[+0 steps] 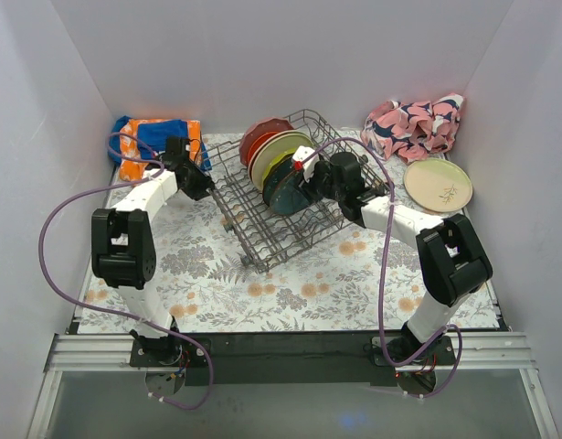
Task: Load the plates into the dish rack
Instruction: Move the dish rack
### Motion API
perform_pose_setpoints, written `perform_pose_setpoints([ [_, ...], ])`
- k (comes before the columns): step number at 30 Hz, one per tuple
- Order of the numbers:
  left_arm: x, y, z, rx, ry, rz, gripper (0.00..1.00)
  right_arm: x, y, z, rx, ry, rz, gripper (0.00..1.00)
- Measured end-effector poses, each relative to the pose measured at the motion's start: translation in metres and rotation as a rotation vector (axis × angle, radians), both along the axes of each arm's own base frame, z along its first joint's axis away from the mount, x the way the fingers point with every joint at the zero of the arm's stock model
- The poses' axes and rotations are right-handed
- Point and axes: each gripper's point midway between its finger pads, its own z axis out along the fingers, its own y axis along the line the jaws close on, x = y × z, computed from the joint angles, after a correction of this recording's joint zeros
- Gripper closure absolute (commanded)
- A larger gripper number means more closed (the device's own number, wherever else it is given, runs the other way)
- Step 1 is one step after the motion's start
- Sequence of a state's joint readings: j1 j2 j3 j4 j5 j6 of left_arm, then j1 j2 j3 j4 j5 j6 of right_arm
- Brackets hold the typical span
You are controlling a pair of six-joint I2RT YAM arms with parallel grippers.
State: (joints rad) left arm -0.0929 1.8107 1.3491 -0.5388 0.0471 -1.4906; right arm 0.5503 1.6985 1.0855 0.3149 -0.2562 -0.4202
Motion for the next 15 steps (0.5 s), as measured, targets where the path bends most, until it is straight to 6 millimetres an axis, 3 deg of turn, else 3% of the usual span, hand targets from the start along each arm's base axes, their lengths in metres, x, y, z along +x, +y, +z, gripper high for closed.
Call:
perform_pose_setpoints([
  [1, 0.001, 0.004, 0.004, 0.001, -0.010, 0.011, 0.68, -0.001, 0.000, 0.000, 0.000, 0.001, 0.000, 0.54],
  [8, 0.008, 0.036, 0.037, 0.026, -0.096, 0.094, 0.66, -0.005, -0.003, 0.004, 0.003, -0.008, 0.000, 0.53],
  [15, 0.007, 0.038, 0.039, 0.039, -0.102, 0.087, 0.43, -0.015, -0.009, 0.006, 0.002, -0.008, 0.002, 0.49],
])
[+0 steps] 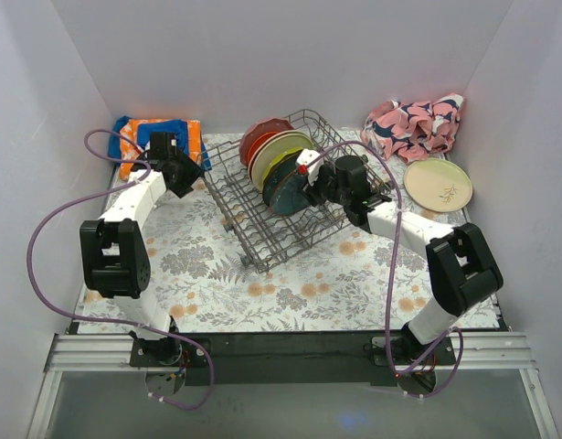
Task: Load the plates into the dish rack
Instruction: Move the dish rack
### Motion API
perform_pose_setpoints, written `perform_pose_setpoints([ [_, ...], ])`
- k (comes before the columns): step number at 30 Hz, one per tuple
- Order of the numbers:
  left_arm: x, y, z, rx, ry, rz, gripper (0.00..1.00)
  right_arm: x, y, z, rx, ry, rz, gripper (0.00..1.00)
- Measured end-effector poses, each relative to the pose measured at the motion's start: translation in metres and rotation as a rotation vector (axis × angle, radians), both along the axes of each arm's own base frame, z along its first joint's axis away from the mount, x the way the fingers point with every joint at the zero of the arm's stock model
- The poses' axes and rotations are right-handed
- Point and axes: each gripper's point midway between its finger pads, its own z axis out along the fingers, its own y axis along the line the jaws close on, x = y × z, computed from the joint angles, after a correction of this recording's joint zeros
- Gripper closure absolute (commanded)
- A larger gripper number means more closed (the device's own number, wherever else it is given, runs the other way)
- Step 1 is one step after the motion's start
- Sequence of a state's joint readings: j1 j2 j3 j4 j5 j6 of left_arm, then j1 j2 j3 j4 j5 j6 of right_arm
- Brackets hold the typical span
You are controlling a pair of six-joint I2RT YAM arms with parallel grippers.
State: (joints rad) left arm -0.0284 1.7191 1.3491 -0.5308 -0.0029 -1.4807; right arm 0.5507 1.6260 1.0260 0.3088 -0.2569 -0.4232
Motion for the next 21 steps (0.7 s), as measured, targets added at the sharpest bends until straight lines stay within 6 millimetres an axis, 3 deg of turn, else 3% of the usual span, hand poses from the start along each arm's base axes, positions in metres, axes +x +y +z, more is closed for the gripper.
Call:
perform_pose_setpoints([
  [7, -0.010, -0.002, 0.034, 0.020, -0.091, -0.062, 0.32, -0.020, -0.009, 0.026, 0.013, -0.025, 0.017, 0.43],
  [10, -0.026, -0.011, 0.057, 0.017, -0.169, -0.139, 0.30, -0.035, -0.016, 0.036, -0.003, -0.019, 0.041, 0.42],
  [14, -0.055, -0.027, 0.084, -0.002, -0.284, -0.269, 0.29, -0.062, -0.033, 0.039, -0.054, 0.028, 0.092, 0.31],
  [16, -0.071, -0.035, 0.093, -0.012, -0.332, -0.333, 0.29, -0.072, -0.050, 0.041, -0.075, 0.047, 0.095, 0.25],
  [21, -0.110, -0.058, 0.102, -0.074, -0.406, -0.484, 0.29, -0.088, -0.126, 0.055, -0.103, 0.052, -0.034, 0.11],
])
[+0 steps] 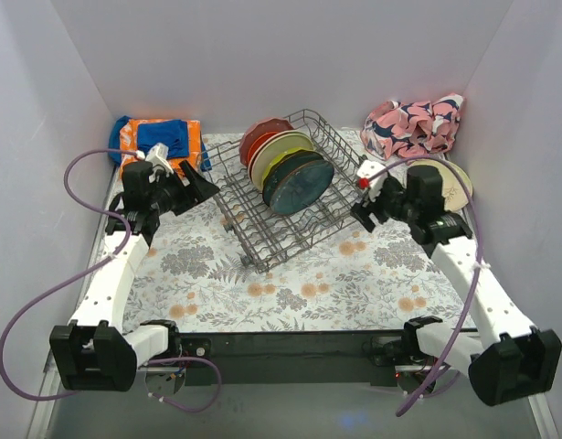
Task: Load the plates into the dish rack
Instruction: Move the dish rack, then grab a plate with the left arm
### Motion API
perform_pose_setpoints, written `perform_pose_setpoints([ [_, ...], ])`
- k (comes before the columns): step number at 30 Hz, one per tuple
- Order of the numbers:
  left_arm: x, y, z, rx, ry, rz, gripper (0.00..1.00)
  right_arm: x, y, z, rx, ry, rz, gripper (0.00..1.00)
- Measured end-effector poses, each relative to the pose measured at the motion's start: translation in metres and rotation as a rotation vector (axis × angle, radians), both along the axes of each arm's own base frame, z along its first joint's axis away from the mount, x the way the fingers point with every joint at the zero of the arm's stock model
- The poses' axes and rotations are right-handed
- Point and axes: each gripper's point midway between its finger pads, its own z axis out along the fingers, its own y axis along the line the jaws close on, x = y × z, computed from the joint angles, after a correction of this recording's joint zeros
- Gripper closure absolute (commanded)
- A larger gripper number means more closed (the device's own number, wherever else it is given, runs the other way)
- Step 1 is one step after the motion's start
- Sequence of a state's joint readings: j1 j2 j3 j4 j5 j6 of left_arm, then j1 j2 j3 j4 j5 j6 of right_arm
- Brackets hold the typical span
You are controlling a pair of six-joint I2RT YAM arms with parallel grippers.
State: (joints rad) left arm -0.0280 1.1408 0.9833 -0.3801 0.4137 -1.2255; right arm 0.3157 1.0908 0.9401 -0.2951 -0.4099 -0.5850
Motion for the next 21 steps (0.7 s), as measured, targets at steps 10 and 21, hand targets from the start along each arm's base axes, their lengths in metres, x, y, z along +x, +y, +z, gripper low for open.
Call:
perform_pose_setpoints([
  [10, -0.069, -0.034, -0.002, -0.118, -0.027, -0.222, 0.29, -0.006, -0.125, -0.055, -0.086, 0.216, -0.274, 0.09],
  [21, -0.121, -0.048, 0.014, -0.208, -0.092, -0.309, 0.29, 0.063, -0.225, -0.120, -0.104, 0.483, -0.441, 0.18],
])
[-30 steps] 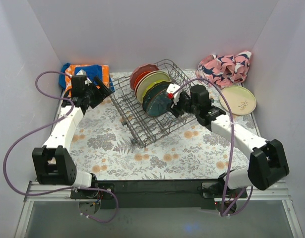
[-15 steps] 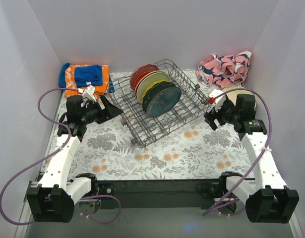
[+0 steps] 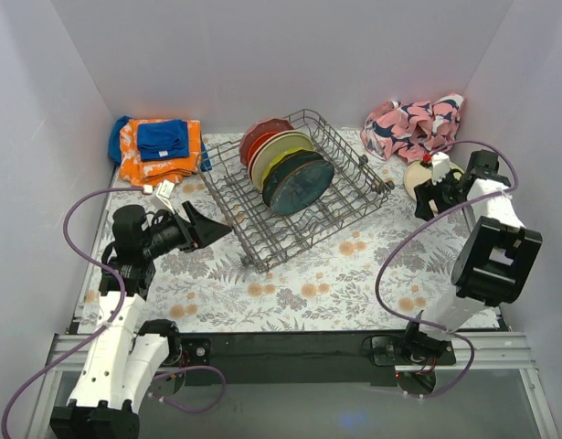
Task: Load the plates into the dish rack
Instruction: Grab a plate with the left arm
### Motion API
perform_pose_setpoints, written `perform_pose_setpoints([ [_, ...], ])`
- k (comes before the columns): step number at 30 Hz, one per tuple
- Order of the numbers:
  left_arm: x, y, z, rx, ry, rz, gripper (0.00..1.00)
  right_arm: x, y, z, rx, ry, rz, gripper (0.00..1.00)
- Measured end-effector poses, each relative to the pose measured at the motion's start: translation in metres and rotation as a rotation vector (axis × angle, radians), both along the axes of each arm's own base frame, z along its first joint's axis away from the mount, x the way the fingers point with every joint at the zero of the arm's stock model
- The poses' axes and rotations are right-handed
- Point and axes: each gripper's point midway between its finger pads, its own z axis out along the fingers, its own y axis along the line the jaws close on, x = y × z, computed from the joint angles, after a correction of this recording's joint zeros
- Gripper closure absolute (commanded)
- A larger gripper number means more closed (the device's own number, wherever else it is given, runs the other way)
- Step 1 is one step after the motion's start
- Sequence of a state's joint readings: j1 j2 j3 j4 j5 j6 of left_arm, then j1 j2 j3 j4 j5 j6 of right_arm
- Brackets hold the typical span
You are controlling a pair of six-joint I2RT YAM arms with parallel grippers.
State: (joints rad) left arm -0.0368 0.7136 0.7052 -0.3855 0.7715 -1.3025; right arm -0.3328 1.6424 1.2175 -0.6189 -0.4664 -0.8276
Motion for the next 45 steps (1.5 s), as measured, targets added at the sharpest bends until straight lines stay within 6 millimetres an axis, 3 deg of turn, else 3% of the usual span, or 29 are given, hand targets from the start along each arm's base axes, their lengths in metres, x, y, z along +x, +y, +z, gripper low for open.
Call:
perform_pose_setpoints([
  [8, -0.012, -0.001, -0.014, -0.035, 0.043, 0.010, 0.29, 0.044, -0.016, -0.033, -0.013, 0.075, -0.017, 0.27],
  [18, -0.016, -0.002, -0.011, -0.060, 0.058, 0.018, 0.29, 0.075, -0.025, -0.059, -0.095, 0.093, -0.014, 0.42],
  [22, -0.016, -0.002, -0.011, -0.065, 0.063, 0.020, 0.29, 0.075, -0.025, -0.075, -0.111, 0.119, -0.002, 0.52],
  [26, -0.016, -0.002, -0.011, -0.070, 0.069, 0.021, 0.29, 0.081, -0.026, -0.074, -0.129, 0.100, 0.011, 0.66],
  [34, -0.019, -0.005, -0.009, -0.092, 0.089, 0.007, 0.30, 0.071, -0.023, -0.077, -0.182, 0.064, 0.085, 0.86],
  [45, -0.027, -0.016, -0.006, -0.135, 0.121, -0.040, 0.31, 0.040, -0.020, -0.078, -0.275, -0.010, 0.189, 0.99],
])
